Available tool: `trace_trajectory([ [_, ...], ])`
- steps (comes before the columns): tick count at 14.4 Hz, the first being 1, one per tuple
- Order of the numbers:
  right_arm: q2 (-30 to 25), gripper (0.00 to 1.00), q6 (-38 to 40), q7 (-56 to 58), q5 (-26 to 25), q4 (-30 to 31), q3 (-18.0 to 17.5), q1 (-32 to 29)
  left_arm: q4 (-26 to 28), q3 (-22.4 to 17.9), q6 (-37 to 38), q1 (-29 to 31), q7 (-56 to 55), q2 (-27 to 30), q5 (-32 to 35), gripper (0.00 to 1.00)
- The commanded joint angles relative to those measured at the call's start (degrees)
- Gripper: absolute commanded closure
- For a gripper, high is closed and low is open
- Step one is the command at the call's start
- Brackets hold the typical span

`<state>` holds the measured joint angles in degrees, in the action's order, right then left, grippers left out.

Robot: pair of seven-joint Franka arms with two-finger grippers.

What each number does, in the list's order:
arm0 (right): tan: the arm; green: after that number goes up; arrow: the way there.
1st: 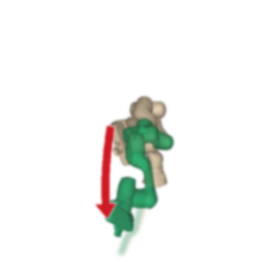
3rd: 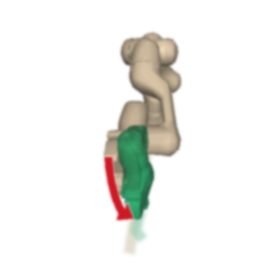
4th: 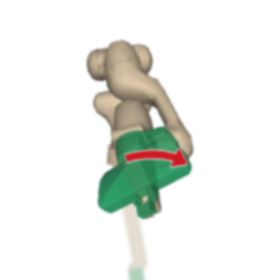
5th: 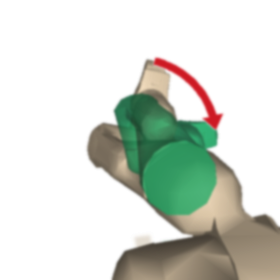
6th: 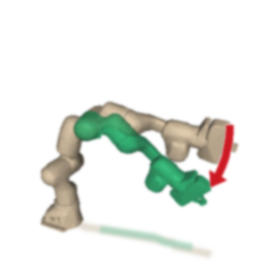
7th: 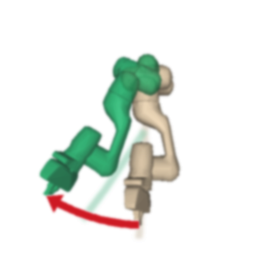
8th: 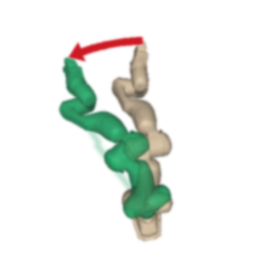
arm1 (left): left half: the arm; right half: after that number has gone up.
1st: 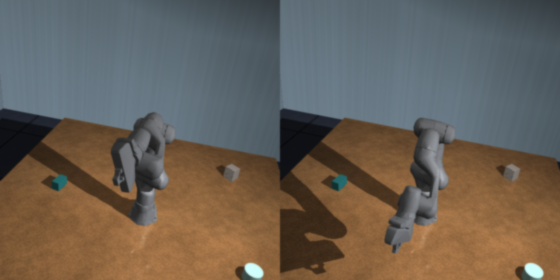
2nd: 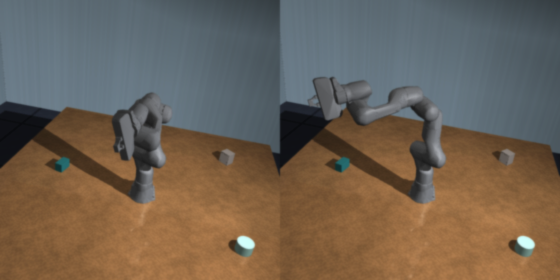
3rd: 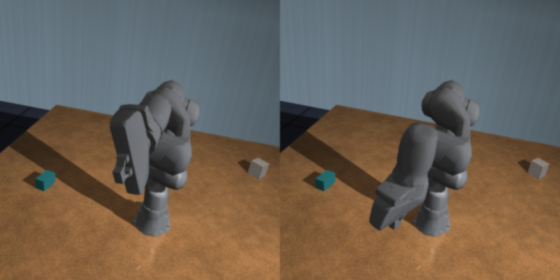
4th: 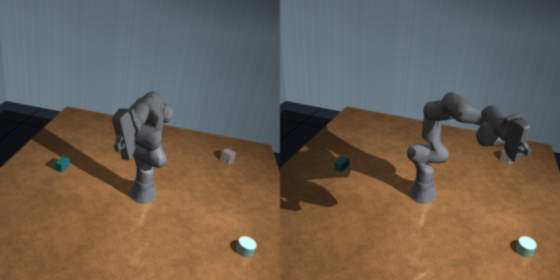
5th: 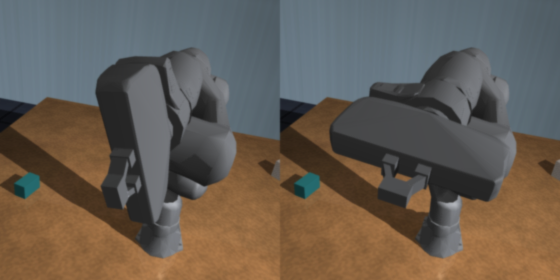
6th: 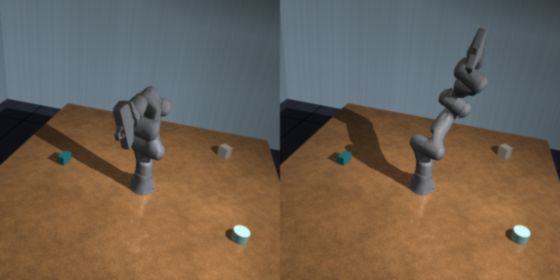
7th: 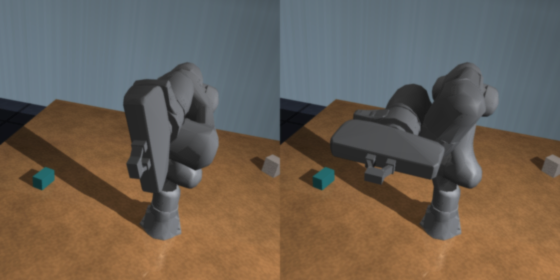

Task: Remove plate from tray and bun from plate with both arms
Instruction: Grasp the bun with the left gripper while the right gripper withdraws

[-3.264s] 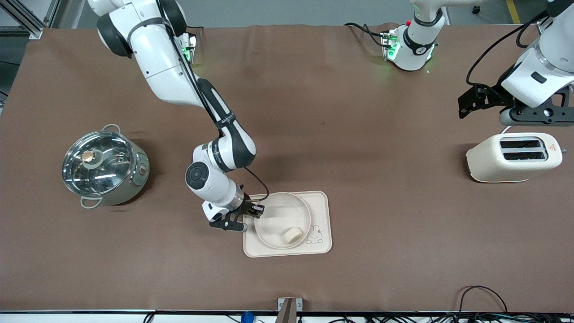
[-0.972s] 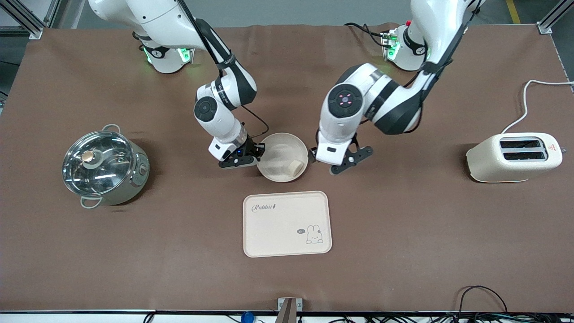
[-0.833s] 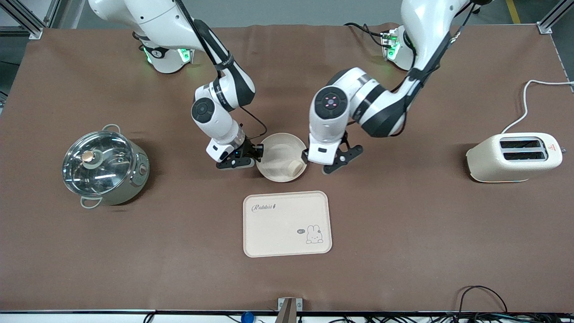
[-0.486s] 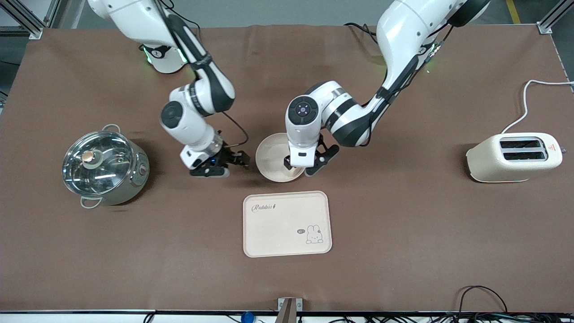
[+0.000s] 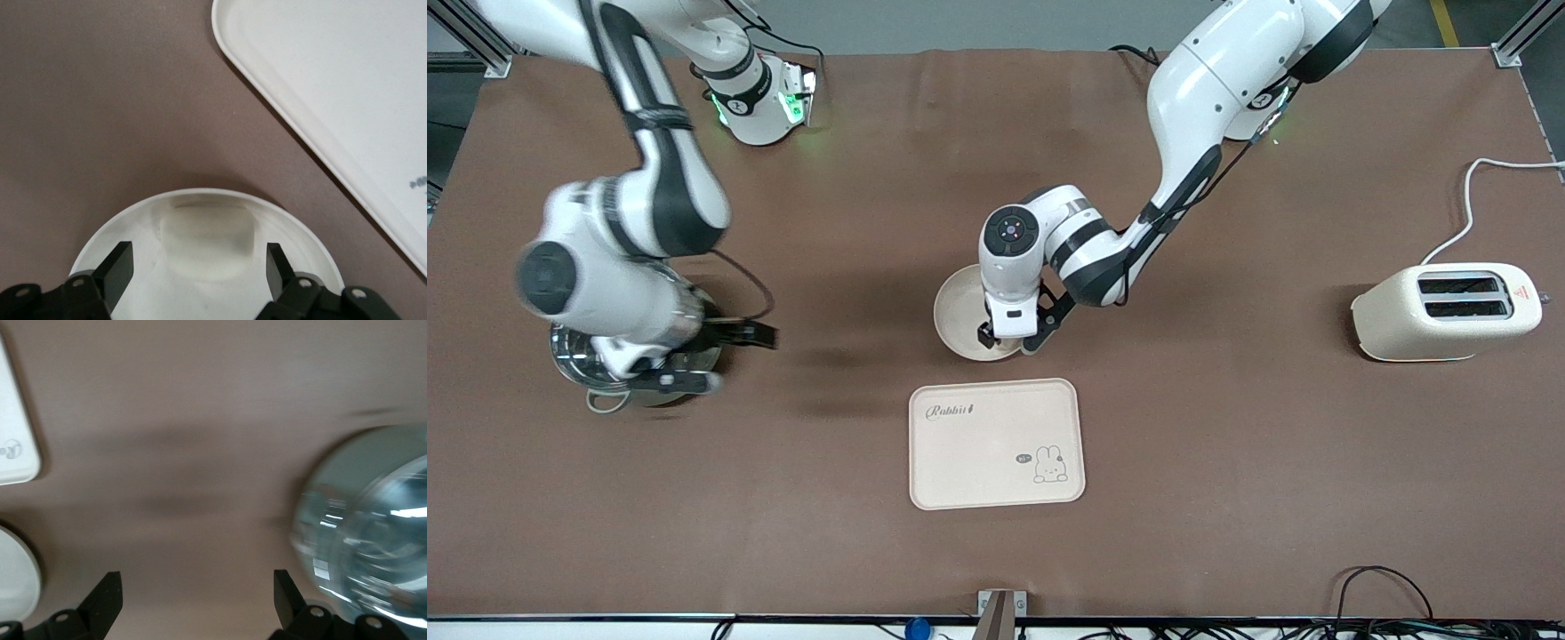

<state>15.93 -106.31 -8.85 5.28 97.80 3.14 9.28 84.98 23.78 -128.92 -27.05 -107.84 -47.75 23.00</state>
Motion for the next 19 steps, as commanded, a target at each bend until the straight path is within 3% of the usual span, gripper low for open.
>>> trace_trajectory([
  [1,-3.8,0.0,9.0,2.6,-3.6,-6.5,-1.2,-5.5,-1.4,-0.2,-1.5,-0.5,-1.8,-1.5,2.1,0.19],
  [3,-7.9,0.0,14.2,7.0,-3.9,-8.2,-1.4,-7.4,-1.4,-0.2,-1.5,-0.5,-1.7,-1.9,2.3,0.3],
  [7,-15.8,0.0,20.0,7.0,-3.9,-10.3,-3.4,-11.4,-1.4,-0.2,-1.4,-0.5,-1.7,-2.3,3.2,0.64],
  [10,-20.8,0.0,23.6,6.4,-5.6,-10.3,-6.2,-12.4,-1.8,-0.1,-0.3,0.4,-1.5,0.1,2.9,0.77],
  [14,-20.7,0.0,22.2,5.9,-6.3,-9.0,-6.4,-12.0,-1.8,0.4,6.7,5.9,0.0,7.6,2.5,0.8],
  [16,-22.4,0.0,19.5,5.9,-6.2,-5.2,-6.4,-12.1,-1.8,0.5,10.5,10.3,5.7,9.4,2.5,0.79],
  [19,-23.1,0.0,19.8,6.1,-6.2,-5.0,-6.1,-12.3,-1.2,0.1,15.1,17.7,14.4,9.7,2.7,0.79],
])
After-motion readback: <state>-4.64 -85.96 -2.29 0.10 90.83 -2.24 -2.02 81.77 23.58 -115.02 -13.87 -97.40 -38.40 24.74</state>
